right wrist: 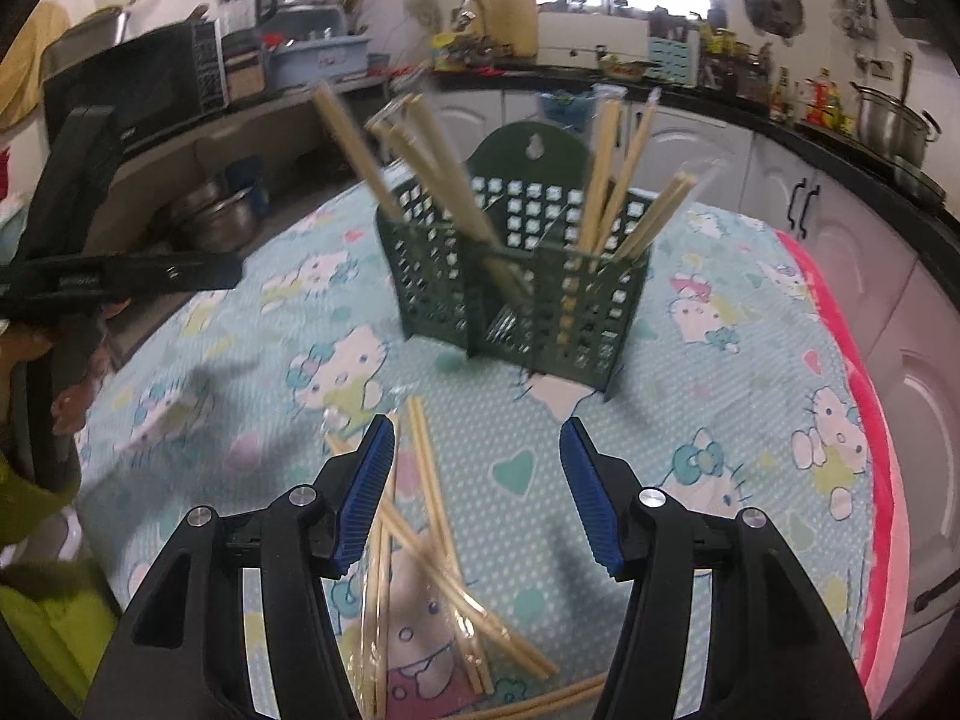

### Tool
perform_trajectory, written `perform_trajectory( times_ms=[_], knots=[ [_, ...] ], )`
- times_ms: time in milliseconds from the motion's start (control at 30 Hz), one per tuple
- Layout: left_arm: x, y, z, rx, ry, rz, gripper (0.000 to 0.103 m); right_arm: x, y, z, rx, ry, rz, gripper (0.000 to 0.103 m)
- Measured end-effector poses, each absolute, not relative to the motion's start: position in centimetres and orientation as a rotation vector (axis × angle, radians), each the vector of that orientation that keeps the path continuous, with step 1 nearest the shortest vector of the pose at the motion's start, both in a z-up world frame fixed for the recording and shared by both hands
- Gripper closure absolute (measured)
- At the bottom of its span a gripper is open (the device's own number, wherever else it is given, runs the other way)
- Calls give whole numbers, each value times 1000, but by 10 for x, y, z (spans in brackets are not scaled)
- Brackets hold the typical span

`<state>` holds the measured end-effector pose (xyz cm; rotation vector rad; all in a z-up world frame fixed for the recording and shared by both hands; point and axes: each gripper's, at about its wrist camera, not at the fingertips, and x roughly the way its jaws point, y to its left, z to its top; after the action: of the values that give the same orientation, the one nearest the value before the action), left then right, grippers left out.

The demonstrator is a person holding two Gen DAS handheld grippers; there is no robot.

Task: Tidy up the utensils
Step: 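Move both open grippers back down to the chopstick pile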

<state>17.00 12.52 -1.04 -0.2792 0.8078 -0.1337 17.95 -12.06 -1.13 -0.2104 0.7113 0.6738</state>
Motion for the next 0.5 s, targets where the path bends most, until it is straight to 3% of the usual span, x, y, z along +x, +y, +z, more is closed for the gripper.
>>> perform_trajectory(
  times_ms=[300,500],
  knots=[
    [182,105,-37,-283,895,-189,13,169,-110,-36,-328,766,755,48],
    [193,94,-53,-299,962,-228,35,170,-103,-59,-413,824,776,48]
  ],
)
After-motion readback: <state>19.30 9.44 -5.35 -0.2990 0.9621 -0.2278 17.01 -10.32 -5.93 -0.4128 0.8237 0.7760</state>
